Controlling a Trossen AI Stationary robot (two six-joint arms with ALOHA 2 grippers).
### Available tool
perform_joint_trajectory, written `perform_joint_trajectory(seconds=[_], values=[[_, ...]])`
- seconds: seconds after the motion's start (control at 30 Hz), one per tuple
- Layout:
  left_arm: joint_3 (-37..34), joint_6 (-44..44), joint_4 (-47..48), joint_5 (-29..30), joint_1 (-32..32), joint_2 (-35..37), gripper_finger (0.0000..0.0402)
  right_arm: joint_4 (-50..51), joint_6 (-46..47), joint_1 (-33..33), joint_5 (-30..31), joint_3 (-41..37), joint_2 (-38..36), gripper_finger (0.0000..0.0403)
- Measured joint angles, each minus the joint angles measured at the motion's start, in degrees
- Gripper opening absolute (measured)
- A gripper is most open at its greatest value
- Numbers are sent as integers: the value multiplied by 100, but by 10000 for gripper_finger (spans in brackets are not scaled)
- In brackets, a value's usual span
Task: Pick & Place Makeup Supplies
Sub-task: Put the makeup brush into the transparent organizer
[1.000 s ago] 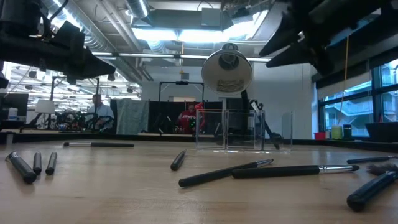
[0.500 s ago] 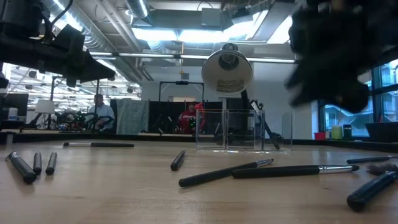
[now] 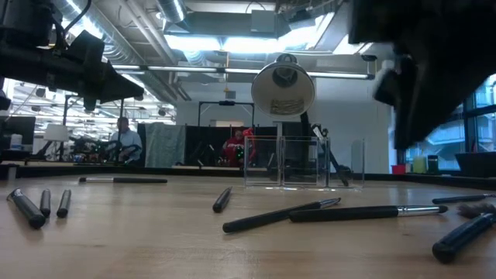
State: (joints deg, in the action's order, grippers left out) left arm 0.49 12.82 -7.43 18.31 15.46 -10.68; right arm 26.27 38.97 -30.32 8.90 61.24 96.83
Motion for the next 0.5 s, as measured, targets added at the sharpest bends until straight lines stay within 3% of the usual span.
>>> perform_joint_trajectory(seconds=[0.13,0.5], values=[[0,0,1,-2,0,0,33,37,-656,48,-263,166,371,137],[-2,9,-2,-39,0,0,33,80,-1019,238,-597,196,821,137]])
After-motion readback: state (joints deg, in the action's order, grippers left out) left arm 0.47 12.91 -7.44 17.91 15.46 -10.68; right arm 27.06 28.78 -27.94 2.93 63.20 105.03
